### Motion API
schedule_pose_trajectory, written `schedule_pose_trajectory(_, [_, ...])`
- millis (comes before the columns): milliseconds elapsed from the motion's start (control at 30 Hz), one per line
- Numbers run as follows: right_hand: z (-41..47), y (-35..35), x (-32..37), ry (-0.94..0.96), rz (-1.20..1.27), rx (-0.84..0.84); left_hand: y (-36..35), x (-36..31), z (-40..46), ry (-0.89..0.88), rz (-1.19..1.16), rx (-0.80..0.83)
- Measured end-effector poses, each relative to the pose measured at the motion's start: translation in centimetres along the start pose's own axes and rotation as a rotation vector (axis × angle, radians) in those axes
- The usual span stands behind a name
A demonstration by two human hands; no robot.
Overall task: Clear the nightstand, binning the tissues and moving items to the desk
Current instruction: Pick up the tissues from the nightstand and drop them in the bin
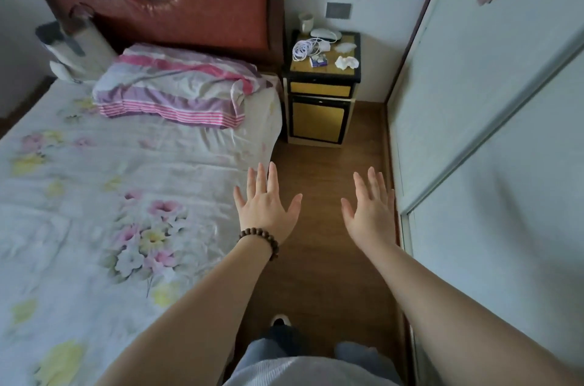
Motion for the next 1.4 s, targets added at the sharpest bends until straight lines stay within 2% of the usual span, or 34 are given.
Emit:
schedule_pose_trajectory(300, [13.4,-1.6,-0.5,-0.140,-0.042,-0.011,-2.0,-2.3,15.8,-0.079,-0.031,0.101])
schedule_pose_trajectory(500, [26.8,-3.0,-4.2,-0.180,-0.052,-0.049,-5.1,-6.8,28.9,-0.116,-0.042,0.098])
schedule_pose_trajectory(833, [50.0,-2.8,-8.6,-0.184,0.003,-0.013,-7.0,-15.3,49.8,-0.015,-0.037,0.112])
schedule_pose_trajectory(1167, [62.7,-7.0,-7.5,-0.157,0.027,0.113,-9.7,-14.2,62.4,0.044,-0.039,0.182])
schedule_pose_trajectory(1400, [70.5,-11.2,-6.0,-0.234,0.017,0.195,-12.9,-13.2,71.5,-0.030,-0.071,0.290])
Point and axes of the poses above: each hand's wrist, its own z-axis towards the middle knuckle, its own y-axis out of the back of the hand, x = y × z, the point moved 2 cm from there along z, towards the middle knuckle, and after that the axes turned 7 degrees about -z, right-handed, at the moved point
